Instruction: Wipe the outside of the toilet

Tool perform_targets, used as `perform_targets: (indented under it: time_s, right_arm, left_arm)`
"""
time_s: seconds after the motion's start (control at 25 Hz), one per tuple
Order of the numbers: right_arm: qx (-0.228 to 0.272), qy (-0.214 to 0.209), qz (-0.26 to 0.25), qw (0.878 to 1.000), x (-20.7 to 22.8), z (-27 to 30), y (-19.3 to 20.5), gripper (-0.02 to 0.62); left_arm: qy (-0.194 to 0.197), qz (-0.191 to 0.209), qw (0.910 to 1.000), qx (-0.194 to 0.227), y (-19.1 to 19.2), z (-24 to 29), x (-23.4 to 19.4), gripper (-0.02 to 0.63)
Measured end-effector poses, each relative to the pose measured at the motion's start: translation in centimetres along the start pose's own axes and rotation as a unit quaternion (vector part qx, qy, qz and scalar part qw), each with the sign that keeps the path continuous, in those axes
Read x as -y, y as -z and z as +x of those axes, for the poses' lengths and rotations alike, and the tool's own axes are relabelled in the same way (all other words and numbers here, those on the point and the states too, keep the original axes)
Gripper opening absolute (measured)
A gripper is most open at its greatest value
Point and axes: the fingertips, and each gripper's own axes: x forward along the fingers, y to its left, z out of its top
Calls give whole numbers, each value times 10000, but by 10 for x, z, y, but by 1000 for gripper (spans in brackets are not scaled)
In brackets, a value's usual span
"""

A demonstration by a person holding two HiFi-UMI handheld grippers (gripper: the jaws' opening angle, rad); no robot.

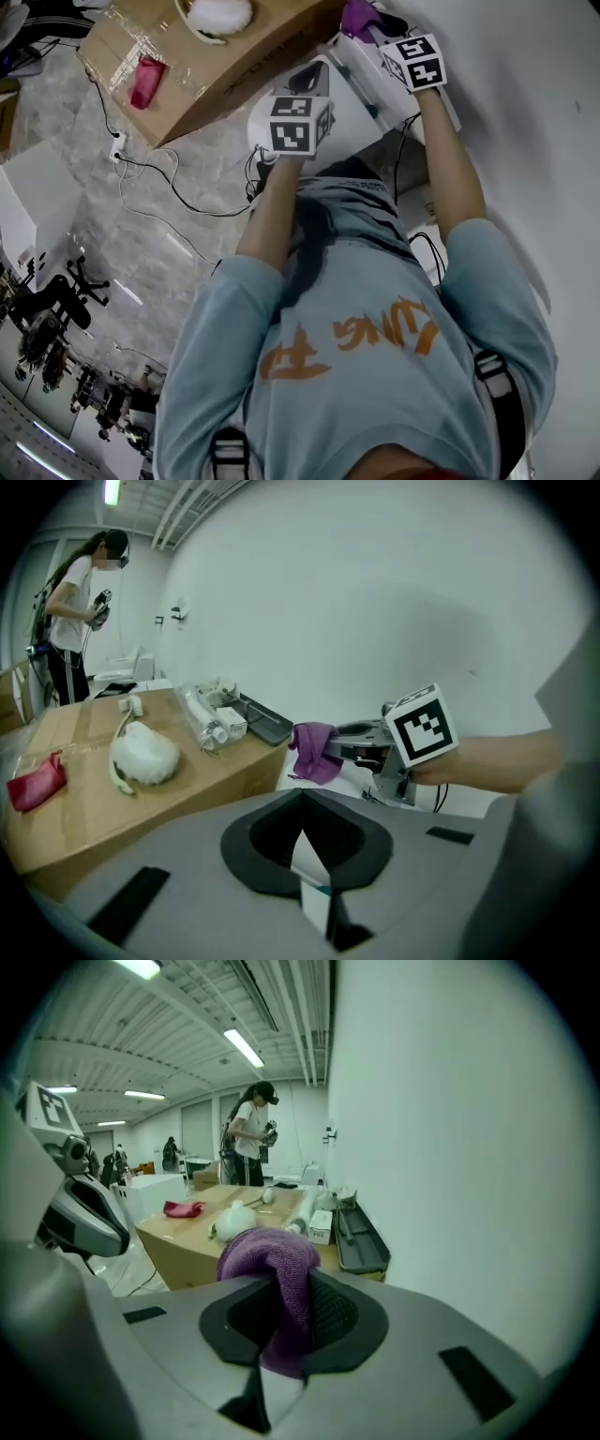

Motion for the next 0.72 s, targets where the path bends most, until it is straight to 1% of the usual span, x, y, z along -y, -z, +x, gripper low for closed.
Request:
perform_targets:
  time_s: [0.08, 0.16, 0.28, 0.36, 0.56, 0.72]
  right_arm:
    - [-307, -39, -274, 9991, 0, 12, 8, 75]
    - [-621, -101, -704, 9955, -7, 26, 19, 75]
    - [-831, -84, -1176, 9895, -19, 39, 30, 74]
    - [-868, -125, -1298, 9877, -26, 39, 32, 66]
    - [-1159, -517, -1605, 9788, -41, 29, 37, 61]
    - [-1398, -718, -1667, 9734, -47, 25, 40, 60]
  left_arm:
    - [6, -65, 10000, -43, 4, 5, 0, 25]
    - [-3, -119, 9999, -62, 9, 8, -3, 25]
    - [-42, -198, 9998, -60, 13, 8, -9, 25]
    - [-78, -250, 9996, -51, 15, 6, -11, 25]
    - [-32, -269, 9995, -139, 22, 8, -4, 25]
    - [-14, -227, 9997, -93, 15, 9, -2, 25]
